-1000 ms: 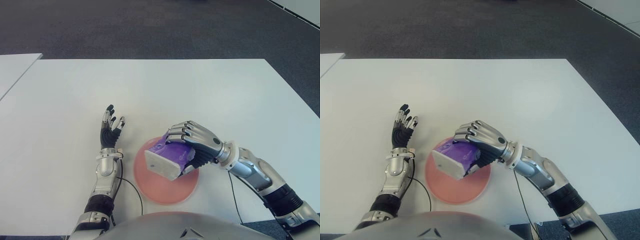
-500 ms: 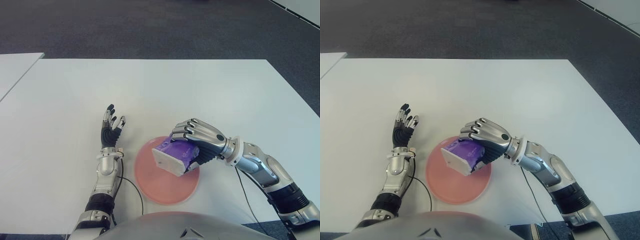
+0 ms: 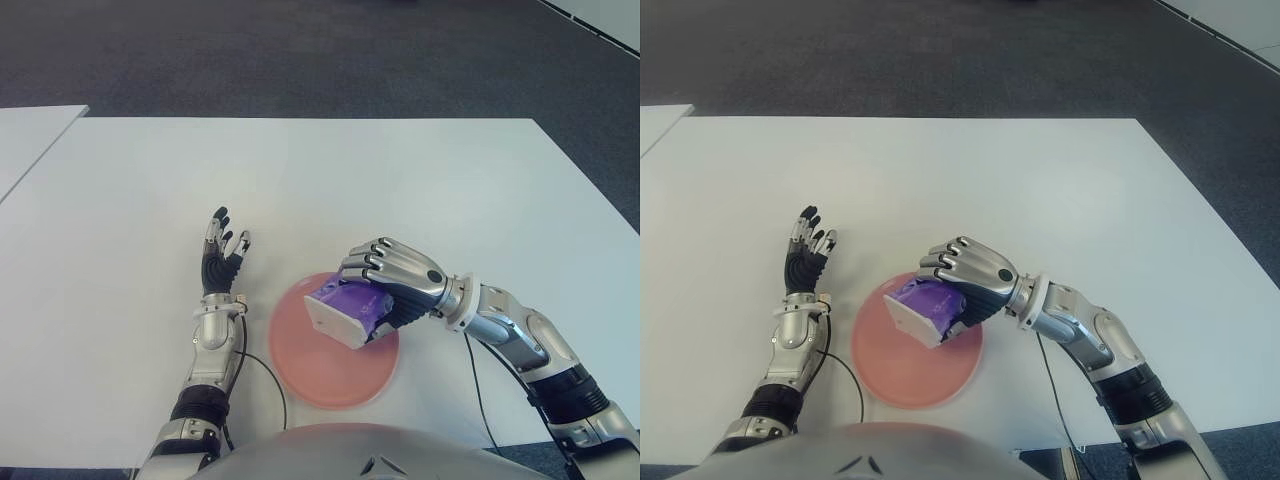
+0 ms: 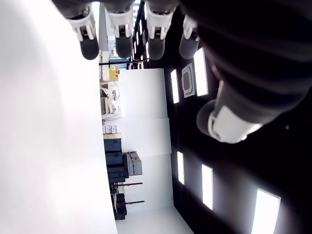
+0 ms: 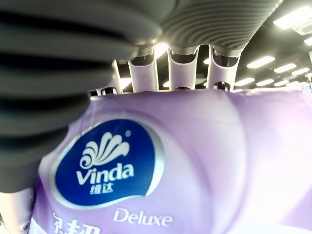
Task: Put the tissue paper into the plate.
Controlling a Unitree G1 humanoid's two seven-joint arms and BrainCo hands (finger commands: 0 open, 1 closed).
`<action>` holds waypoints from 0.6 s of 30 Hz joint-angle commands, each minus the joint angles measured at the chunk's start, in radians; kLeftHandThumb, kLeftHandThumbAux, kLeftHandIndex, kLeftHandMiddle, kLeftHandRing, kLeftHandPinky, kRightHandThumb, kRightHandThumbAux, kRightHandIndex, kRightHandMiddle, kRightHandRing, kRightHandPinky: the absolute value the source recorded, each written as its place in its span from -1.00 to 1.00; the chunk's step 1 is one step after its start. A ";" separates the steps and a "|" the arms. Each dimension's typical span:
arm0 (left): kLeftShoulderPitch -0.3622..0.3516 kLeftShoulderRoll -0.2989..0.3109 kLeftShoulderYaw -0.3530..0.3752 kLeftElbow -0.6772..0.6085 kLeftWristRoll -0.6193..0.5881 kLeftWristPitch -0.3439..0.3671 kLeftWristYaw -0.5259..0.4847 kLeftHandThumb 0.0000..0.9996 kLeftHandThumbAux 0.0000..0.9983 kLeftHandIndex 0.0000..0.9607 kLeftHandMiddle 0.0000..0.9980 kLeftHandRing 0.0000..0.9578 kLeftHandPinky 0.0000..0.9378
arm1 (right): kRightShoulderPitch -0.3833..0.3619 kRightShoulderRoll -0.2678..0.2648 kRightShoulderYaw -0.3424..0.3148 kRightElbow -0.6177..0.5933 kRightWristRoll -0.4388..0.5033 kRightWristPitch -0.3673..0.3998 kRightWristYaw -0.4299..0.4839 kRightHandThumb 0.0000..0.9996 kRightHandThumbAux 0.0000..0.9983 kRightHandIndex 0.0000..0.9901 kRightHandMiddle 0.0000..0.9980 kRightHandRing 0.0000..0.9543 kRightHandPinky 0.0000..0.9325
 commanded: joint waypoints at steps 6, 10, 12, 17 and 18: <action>0.072 0.001 -0.011 0.078 0.018 0.008 -0.006 -0.68 0.26 -0.88 -0.93 -1.00 -1.00 | -0.021 0.009 0.009 0.016 0.023 0.000 0.049 0.71 0.35 -0.18 0.09 0.78 0.79; 0.067 0.002 -0.008 0.082 0.014 0.011 -0.007 -0.67 0.25 -0.87 -0.94 -1.00 -1.00 | -0.021 0.016 0.014 0.016 0.024 0.008 0.066 0.71 0.35 -0.18 0.09 0.78 0.80; 0.065 0.000 -0.008 0.084 0.013 0.010 -0.006 -0.66 0.25 -0.87 -0.94 -1.00 -1.00 | -0.020 0.021 0.016 0.019 0.015 0.007 0.068 0.71 0.35 -0.18 0.09 0.78 0.79; 0.061 -0.003 -0.008 0.092 0.013 0.000 -0.003 -0.63 0.25 -0.86 -0.94 -1.00 -1.00 | -0.010 0.040 0.021 0.037 -0.018 0.008 0.052 0.71 0.35 -0.18 0.09 0.78 0.78; 0.061 -0.004 -0.008 0.092 0.015 -0.002 -0.001 -0.63 0.25 -0.86 -0.94 -1.00 -1.00 | -0.002 0.048 0.022 0.047 -0.024 0.007 0.041 0.71 0.35 -0.18 0.09 0.78 0.78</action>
